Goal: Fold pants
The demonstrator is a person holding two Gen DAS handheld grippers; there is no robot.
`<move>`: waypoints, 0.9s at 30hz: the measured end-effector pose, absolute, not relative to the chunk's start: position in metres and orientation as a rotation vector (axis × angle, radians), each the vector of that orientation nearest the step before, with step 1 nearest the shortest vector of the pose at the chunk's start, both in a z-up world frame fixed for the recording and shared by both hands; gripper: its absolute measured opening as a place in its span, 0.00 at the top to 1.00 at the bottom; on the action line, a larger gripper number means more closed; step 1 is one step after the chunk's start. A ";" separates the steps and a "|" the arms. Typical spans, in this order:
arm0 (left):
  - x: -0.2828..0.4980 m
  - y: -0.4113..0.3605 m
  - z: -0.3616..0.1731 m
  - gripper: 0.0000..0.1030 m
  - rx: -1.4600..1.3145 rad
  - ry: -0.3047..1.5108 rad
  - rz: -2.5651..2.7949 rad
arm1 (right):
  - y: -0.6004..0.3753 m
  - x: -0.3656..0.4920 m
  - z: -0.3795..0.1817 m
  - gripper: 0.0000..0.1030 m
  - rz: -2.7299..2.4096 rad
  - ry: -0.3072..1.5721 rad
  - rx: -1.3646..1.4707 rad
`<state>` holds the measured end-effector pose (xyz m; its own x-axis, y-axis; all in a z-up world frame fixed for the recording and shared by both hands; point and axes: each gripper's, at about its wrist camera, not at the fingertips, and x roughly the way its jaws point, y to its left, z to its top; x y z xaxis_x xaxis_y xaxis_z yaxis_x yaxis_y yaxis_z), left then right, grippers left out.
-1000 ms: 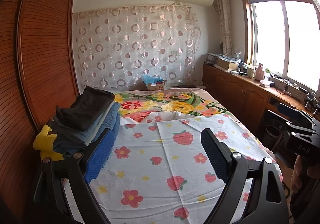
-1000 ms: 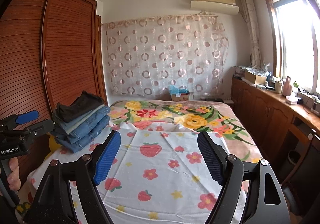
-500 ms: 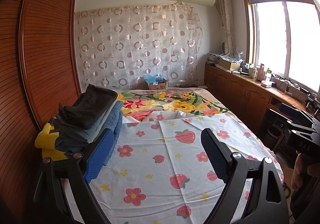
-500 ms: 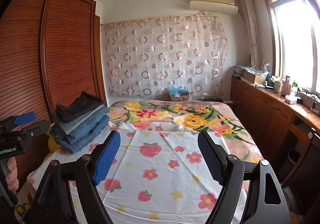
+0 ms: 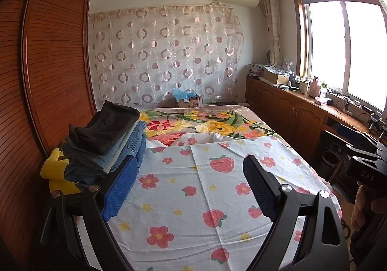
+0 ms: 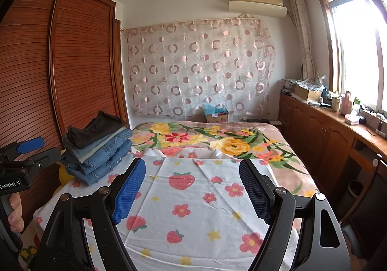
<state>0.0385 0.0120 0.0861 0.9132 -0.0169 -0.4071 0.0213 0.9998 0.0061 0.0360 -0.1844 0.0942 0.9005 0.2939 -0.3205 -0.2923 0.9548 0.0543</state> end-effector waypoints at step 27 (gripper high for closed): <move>0.038 0.012 0.087 0.13 0.010 0.418 -0.020 | -0.183 0.034 0.090 0.21 0.306 0.324 0.005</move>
<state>0.0385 0.0122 0.0867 0.9136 -0.0170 -0.4062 0.0212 0.9998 0.0060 0.0342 -0.1831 0.0900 0.9024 0.2966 -0.3127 -0.2950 0.9540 0.0537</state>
